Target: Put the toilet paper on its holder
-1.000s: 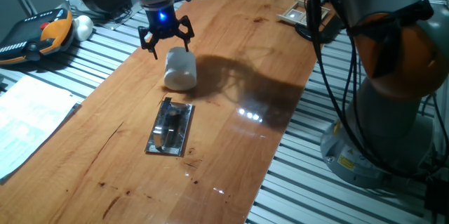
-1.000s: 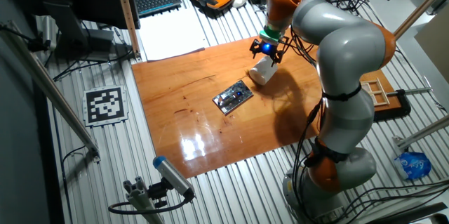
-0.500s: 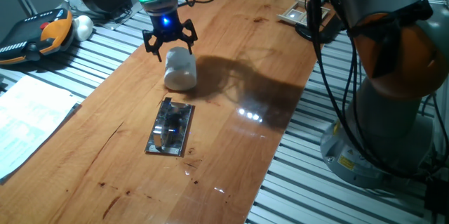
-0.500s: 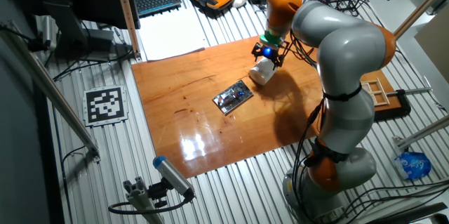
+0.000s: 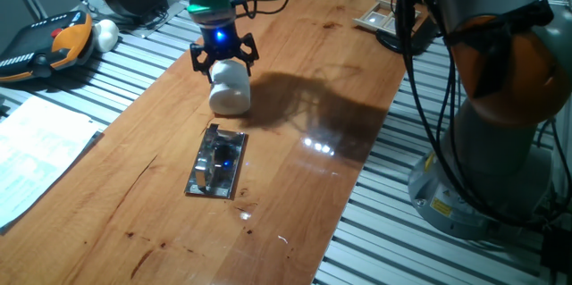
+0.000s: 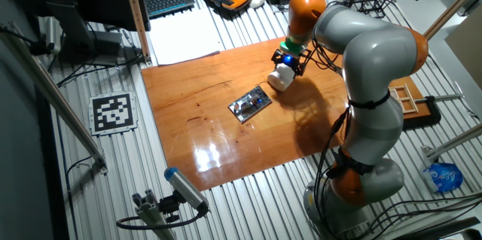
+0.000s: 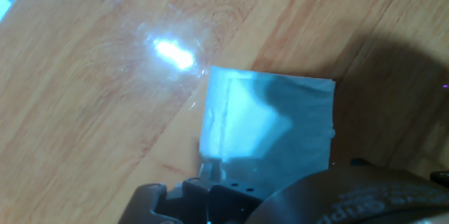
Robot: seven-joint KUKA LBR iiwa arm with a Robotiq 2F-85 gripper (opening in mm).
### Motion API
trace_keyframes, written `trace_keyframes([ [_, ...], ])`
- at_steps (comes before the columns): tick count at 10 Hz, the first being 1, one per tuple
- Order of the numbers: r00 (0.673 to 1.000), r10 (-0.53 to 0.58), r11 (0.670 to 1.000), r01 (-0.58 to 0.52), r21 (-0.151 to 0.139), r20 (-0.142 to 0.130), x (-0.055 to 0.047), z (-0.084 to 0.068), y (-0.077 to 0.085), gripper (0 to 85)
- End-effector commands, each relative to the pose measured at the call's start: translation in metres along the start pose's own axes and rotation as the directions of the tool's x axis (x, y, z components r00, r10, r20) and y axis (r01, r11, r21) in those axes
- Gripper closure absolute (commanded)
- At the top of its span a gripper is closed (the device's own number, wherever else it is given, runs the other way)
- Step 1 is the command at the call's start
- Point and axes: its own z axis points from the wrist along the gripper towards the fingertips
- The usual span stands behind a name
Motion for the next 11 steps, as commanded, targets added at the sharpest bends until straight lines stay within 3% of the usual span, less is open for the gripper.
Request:
trace_keyframes([
  [1,1.0,0.0,1.0,0.0,-0.006,-0.003,0.0,0.003,-0.001,0.0],
  [6,0.999,0.03,0.998,-0.028,-0.062,0.032,0.007,0.018,0.002,0.0],
  [8,0.997,0.032,0.996,-0.027,-0.085,0.065,0.008,0.027,0.005,0.0],
  [10,0.997,0.026,0.997,-0.021,-0.08,0.069,0.009,0.031,0.007,0.0],
  [11,0.995,0.034,0.998,-0.03,-0.05,0.096,0.01,0.028,0.008,0.0],
])
